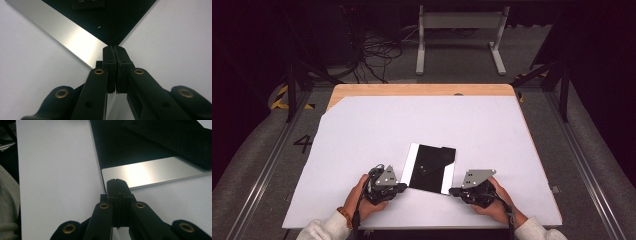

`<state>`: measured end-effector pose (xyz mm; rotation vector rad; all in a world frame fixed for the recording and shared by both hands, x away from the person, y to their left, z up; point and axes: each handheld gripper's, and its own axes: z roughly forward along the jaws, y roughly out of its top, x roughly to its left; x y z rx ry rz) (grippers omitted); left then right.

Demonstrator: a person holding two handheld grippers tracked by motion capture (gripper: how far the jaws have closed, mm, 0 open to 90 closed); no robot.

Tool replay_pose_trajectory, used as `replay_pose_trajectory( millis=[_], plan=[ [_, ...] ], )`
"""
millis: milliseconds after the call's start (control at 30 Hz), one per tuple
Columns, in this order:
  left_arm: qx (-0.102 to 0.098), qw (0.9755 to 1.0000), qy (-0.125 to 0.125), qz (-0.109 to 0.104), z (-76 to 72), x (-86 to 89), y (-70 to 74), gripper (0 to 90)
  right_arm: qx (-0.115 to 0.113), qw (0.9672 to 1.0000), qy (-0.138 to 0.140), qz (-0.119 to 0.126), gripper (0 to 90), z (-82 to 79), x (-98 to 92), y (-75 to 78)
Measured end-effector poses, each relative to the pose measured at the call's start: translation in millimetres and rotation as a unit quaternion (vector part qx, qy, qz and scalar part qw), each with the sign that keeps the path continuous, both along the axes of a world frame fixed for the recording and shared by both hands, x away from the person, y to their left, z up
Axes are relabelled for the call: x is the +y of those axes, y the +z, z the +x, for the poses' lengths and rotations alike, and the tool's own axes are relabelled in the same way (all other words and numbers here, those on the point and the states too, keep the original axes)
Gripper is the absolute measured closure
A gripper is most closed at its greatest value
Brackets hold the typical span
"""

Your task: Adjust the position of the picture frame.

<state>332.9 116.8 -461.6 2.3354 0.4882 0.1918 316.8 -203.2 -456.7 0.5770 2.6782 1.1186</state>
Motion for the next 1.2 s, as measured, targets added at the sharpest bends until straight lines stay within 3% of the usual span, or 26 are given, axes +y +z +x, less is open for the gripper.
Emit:
replay_pose_trajectory(
  millis=[200, 300, 500, 533, 600, 633, 700, 833, 1000, 1067, 1200],
  plan=[
    [-0.009, 0.9997, 0.024, 0.006, 1.1, 2.0, -0.2, 89.6, 0.0, 1.0, 0.0, -0.004, 90.0, 0.4, 4.4, 1.0],
    [-0.013, 0.9996, 0.026, 0.007, 0.3, 1.3, -0.4, 89.7, -0.017, 0.9998, -0.001, 0.006, 90.0, 1.9, 3.5, 6.7],
    [-0.012, 0.9993, 0.035, 0.006, 0.0, 1.8, -0.5, 89.8, -0.064, 0.996, -0.062, 0.012, 90.0, 24.4, -15.9, 22.5],
    [-0.012, 0.9993, 0.035, 0.006, 0.0, 1.8, -0.5, 89.8, -0.064, 0.996, -0.062, 0.012, 90.0, 24.4, -15.9, 22.5],
    [-0.013, 0.9991, 0.04, 0.006, 0.1, 1.9, -0.7, 89.8, -0.061, 0.9937, -0.091, 0.027, 90.0, 39.2, -27.1, 25.4],
    [-0.015, 0.9989, 0.043, 0.007, -0.1, 1.5, -0.8, 89.8, -0.068, 0.9918, -0.107, 0.021, 90.0, 48.4, -31.5, 26.6],
    [-0.018, 0.9985, 0.05, 0.008, 0.5, 1.1, -0.8, 89.8, -0.056, 0.9903, -0.123, 0.033, 90.0, 60.7, -36.6, 26.7],
    [-0.025, 0.9977, 0.062, 0.012, 6.7, 0.9, -0.6, 89.8, -0.056, 0.9874, -0.145, 0.027, 90.0, 79.4, -39.4, 22.7],
    [-0.035, 0.9968, 0.07, 0.015, 16.6, -0.1, -0.7, 89.8, -0.056, 0.9858, -0.158, 0.009, 90.0, 87.1, -41.2, 16.3],
    [-0.022, 0.9969, 0.075, 0.007, 22.0, 1.4, -0.9, 89.8, -0.053, 0.9848, -0.165, 0.01, 90.0, 90.6, -43.2, 15.0],
    [-0.026, 0.9968, 0.075, 0.009, 28.6, 0.2, -0.8, 89.8, -0.049, 0.9838, -0.172, 0.01, 90.0, 97.6, -42.8, 10.9]
  ],
)
